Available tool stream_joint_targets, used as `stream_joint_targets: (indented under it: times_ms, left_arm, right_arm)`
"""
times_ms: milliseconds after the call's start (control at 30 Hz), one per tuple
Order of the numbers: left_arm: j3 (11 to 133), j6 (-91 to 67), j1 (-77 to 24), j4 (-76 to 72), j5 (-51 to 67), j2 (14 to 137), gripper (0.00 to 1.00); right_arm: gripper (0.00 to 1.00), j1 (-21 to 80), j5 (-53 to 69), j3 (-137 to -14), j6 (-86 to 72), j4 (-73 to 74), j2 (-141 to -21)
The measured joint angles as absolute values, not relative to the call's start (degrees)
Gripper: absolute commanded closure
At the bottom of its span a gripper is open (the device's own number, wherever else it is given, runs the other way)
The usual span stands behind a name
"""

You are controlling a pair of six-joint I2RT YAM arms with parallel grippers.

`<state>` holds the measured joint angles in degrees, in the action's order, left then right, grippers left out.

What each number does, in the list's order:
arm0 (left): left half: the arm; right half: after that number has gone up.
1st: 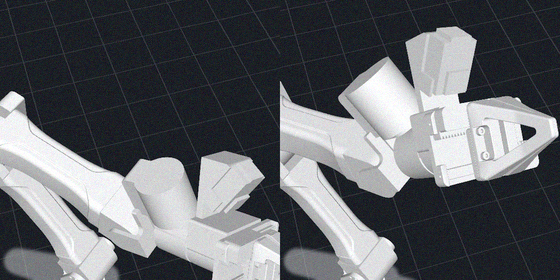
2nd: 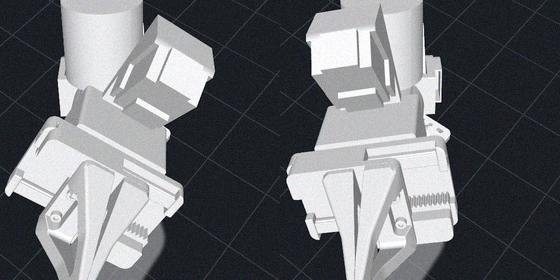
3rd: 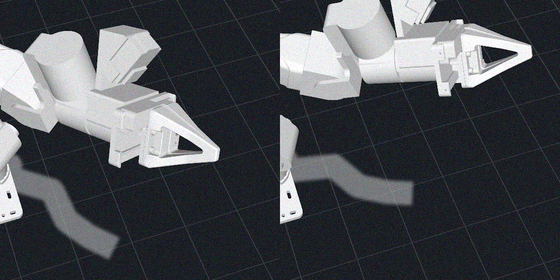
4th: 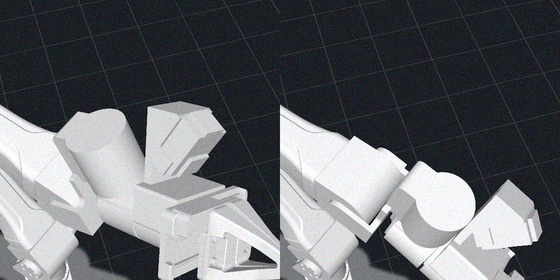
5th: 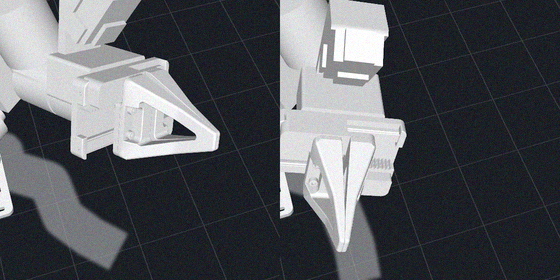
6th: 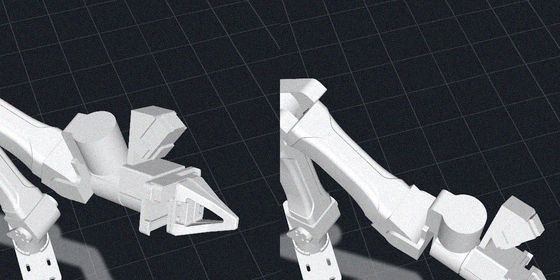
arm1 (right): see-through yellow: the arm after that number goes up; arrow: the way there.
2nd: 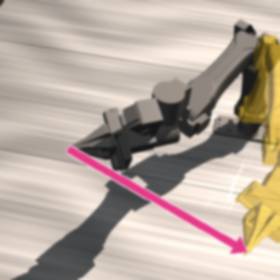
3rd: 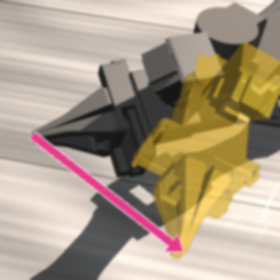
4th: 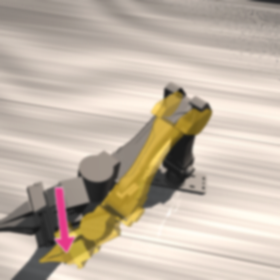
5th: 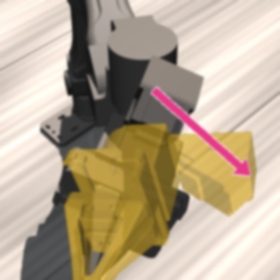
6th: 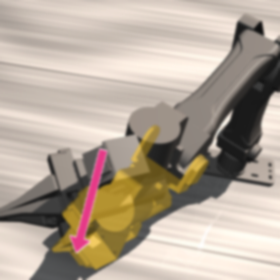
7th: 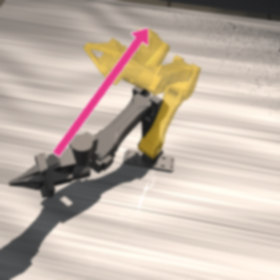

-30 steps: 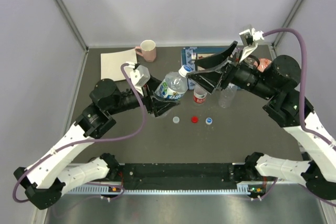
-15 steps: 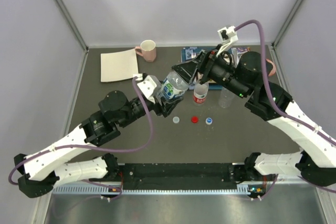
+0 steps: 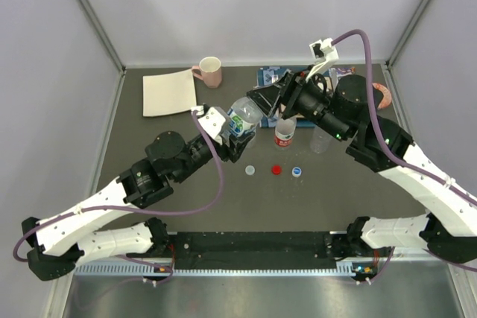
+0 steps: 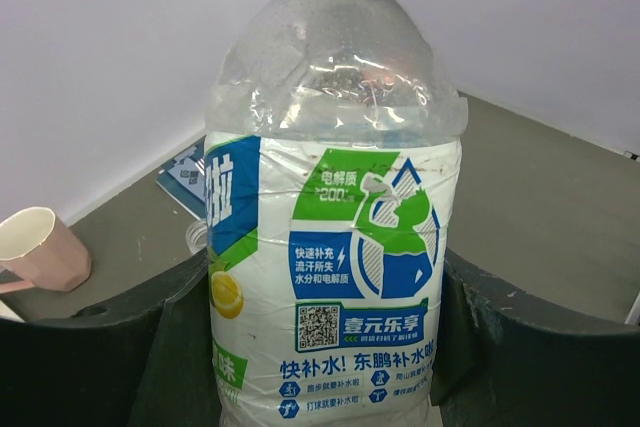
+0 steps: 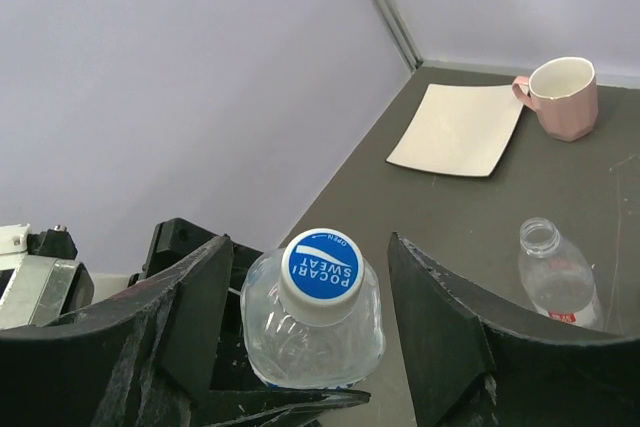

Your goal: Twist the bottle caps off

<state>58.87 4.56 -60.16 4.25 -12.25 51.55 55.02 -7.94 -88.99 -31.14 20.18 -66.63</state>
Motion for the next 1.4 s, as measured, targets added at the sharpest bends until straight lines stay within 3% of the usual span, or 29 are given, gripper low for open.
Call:
stream_joint_targets:
  times_ms: [300,500,533,633,833,967,1133,1400]
  left_arm:
    - [58.59,4.69,-60.16,3.99,-13.19,51.48,0.6]
    - [58.59,4.69,-60.31,3.81,-13.21,51.4,0.6]
    - [58.59,4.69,-60.31,3.84,-13.21,51.35,0.61]
    - [58.48,4.69,-60.36,3.73,-13.3,50.94,0.61]
    - [57.43,3.86,-60.12,3.18,-11.05,49.47,0.61]
    - [57.47,0.45,-56.75,3.95,-0.58,47.81,0.61]
    - [59.13,-8.99,-48.03,1.39,23.94,48.34,0.6]
    - [58.26,-29.39,-40.71,-16.62,56.58,53.04,0.58]
  right_arm:
    - [0.53,55.02,-8.51,-88.97,-31.11,20.16,-66.59]
    - [0.75,55.0,-8.69,-88.95,-31.09,20.18,-66.59]
    - [0.84,55.0,-8.73,-88.92,-31.11,20.16,-66.59]
    - [0.98,55.02,-8.64,-88.92,-30.89,19.97,-66.59]
    - [1.0,55.0,-4.82,-88.9,-28.08,19.42,-66.37]
    - [1.0,54.52,3.16,-89.41,-22.9,19.2,-65.28]
    - [1.0,52.18,16.51,-91.66,-17.72,19.73,-63.92]
    - [1.0,49.87,40.1,-90.39,-13.91,14.46,-61.14]
